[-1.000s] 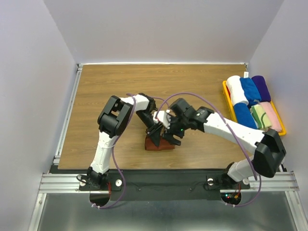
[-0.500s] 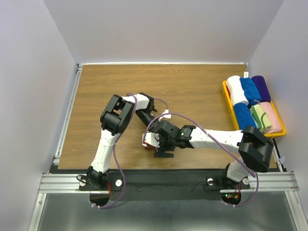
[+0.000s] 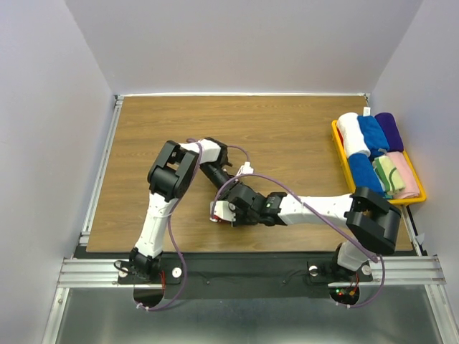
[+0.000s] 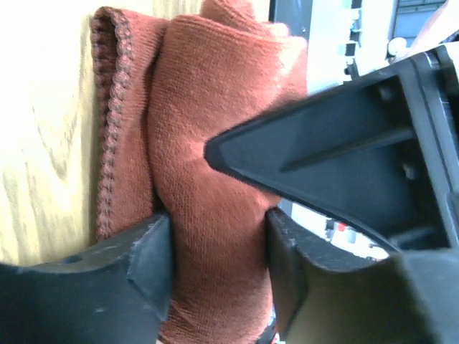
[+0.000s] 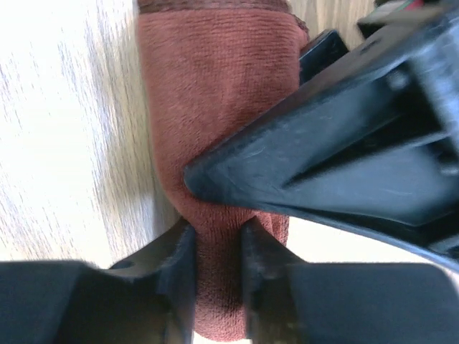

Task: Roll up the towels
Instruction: Roll the towel

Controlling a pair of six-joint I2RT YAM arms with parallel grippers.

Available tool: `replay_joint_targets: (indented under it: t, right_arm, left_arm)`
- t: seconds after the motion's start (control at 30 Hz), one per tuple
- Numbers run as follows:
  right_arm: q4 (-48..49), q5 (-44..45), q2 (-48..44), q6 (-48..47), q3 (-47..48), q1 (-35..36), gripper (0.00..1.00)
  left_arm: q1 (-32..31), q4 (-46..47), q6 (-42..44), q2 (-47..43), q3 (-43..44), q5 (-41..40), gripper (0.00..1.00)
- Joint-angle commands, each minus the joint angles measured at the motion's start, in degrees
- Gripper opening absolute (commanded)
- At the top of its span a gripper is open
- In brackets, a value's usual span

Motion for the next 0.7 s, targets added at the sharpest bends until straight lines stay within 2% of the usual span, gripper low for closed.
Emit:
replay_joint_targets:
  t: [0.0,0.03,0.17,0.27,0.4,0.43,0.5,0.53,0.67]
  right_arm:
    - [0.73,-5.57,-1.87,2.09,-2.93,-1.0,0.19]
    - [0.64,-6.46,-2.31,2.35,-3.2,-1.62,0.17]
    - [-0.93,-9.72,-3.63,2.71,-3.12,-4.7,0.15]
    - [-2.69,-14.18,-3.72,3.67,-1.72,-7.94,0.15]
    - [-4.71,-20.43,-1.97,5.78,0.66,-11.02,0.15]
    - [-4.98,-22.71,-1.44,6.05,1.1,-11.64,0.15]
    - [-5.68,-24.48,0.05,6.57,2.33,-12.96,0.15]
    - [-5.95,-25.27,0.5,6.75,2.77,-13.49,0.15]
    - [-6.74,-30.36,3.57,7.54,4.79,-15.77,0.16]
  left_arm:
    - [3.51,7.3,5.2,-5.08,-0.62,-5.58,0.69]
    - [4.3,7.57,5.03,-7.09,-0.79,-5.4,0.79]
    - [9.57,9.59,4.76,-13.42,-2.63,-5.22,0.99]
    - [17.02,18.25,1.17,-20.36,-6.57,-5.75,0.99]
    - [22.31,27.85,-5.77,-31.52,-13.43,-8.63,0.99]
    - [23.2,33.97,-8.83,-37.2,-17.63,-10.65,0.99]
    - [23.21,39.63,-10.0,-43.46,-22.56,-16.09,0.99]
    - [23.21,44.35,-11.14,-49.85,-27.81,-17.51,0.99]
    - [20.58,50.54,-9.75,-63.16,-38.02,-23.31,0.99]
